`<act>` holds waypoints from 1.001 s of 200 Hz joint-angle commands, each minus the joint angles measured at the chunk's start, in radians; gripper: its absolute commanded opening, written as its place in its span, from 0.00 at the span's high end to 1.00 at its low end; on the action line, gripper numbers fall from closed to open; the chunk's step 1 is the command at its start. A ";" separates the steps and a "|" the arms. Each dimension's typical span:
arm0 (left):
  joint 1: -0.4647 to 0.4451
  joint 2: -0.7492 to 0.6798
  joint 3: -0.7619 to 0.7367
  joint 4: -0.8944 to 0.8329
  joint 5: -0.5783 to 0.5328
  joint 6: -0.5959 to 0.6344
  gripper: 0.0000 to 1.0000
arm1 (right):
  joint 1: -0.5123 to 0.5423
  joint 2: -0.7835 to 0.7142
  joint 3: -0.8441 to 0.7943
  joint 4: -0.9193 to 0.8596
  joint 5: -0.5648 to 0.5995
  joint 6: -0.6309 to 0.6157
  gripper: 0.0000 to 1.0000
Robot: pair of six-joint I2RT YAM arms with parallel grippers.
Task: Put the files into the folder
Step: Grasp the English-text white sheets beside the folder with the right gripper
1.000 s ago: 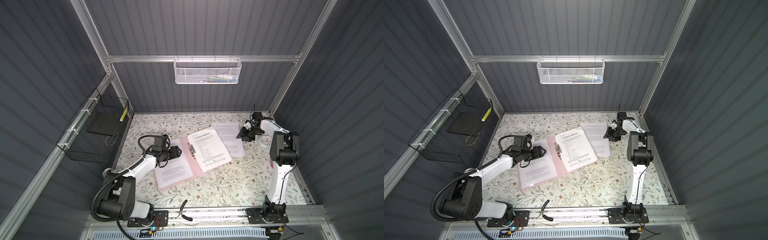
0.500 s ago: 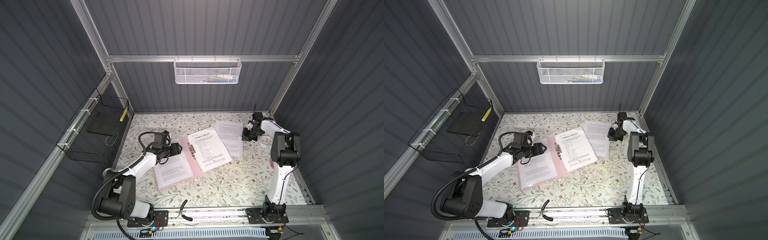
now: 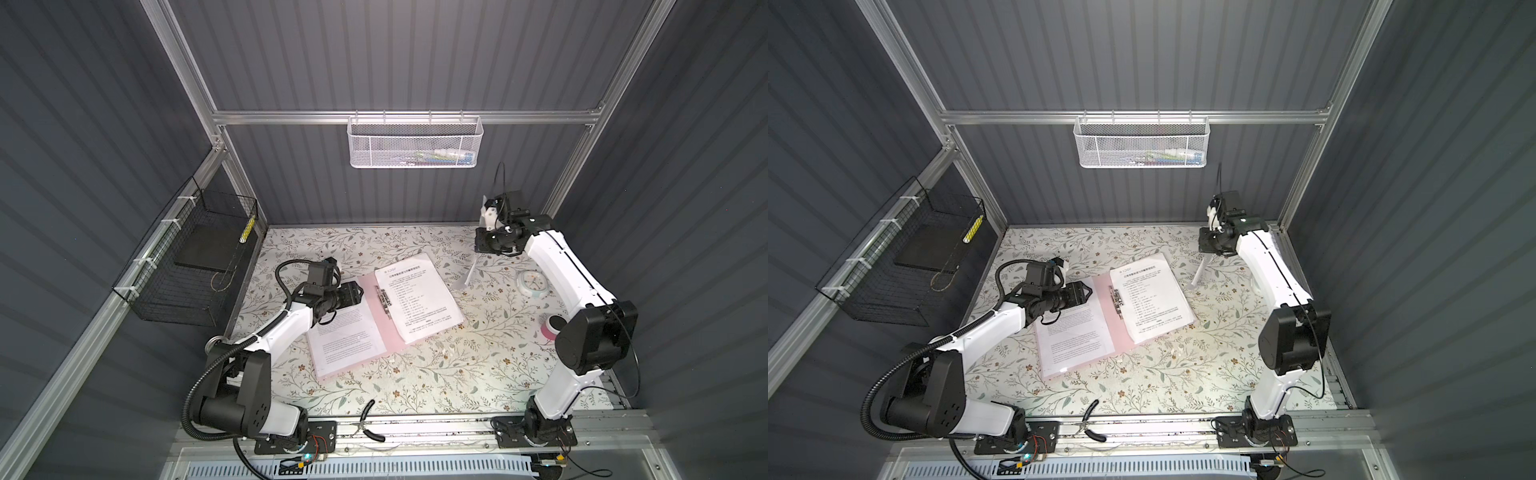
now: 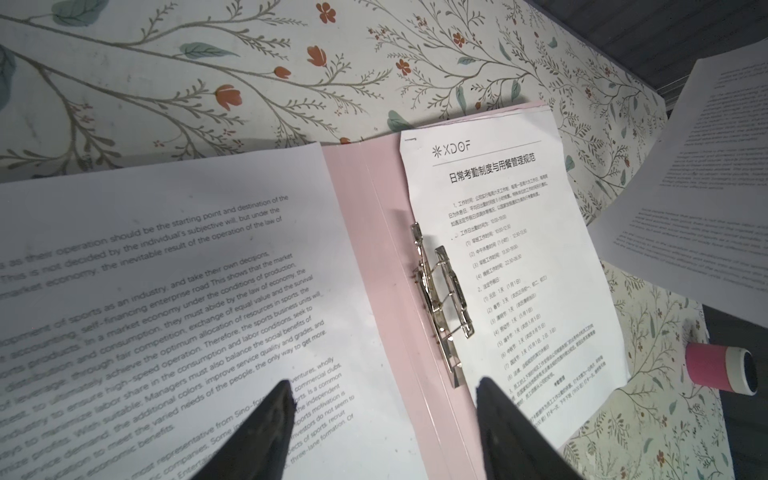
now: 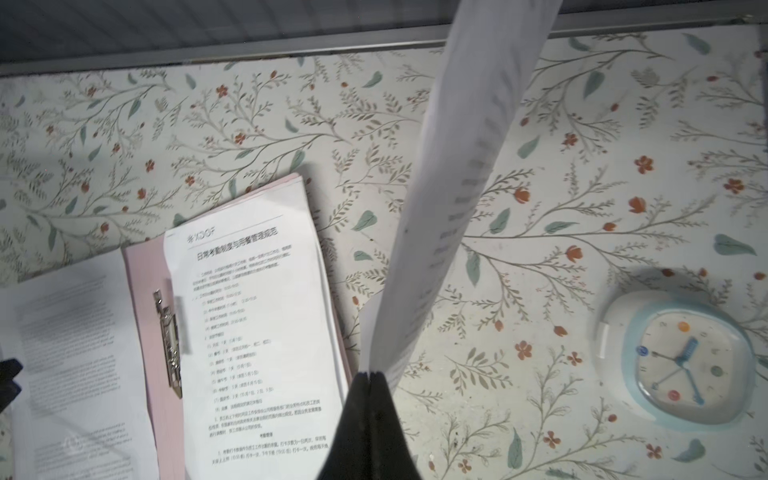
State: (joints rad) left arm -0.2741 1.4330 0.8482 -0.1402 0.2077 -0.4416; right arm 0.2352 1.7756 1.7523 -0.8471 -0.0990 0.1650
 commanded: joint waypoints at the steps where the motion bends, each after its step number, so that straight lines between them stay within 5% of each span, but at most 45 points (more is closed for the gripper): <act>1: -0.002 -0.016 0.020 -0.004 -0.006 0.017 0.30 | 0.051 -0.033 0.019 -0.061 -0.022 -0.037 1.00; 44: -0.002 -0.031 0.014 0.001 -0.010 0.017 0.30 | 0.137 -0.157 -0.006 -0.053 -0.042 -0.021 1.00; 92: -0.002 -0.013 0.003 0.023 0.005 0.007 0.30 | 0.117 -0.260 -0.050 0.002 -0.121 0.019 1.00; 139: -0.002 -0.003 0.009 0.031 0.013 0.017 0.30 | 0.000 -0.074 -0.056 -0.013 -0.349 0.041 1.00; 200: -0.002 0.007 -0.001 0.053 0.027 0.021 0.30 | -0.063 0.255 0.023 -0.083 -0.490 -0.086 1.00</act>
State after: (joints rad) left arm -0.2741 1.4254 0.8482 -0.1070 0.2111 -0.4404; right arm 0.1734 1.9717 1.7359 -0.8806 -0.4828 0.1452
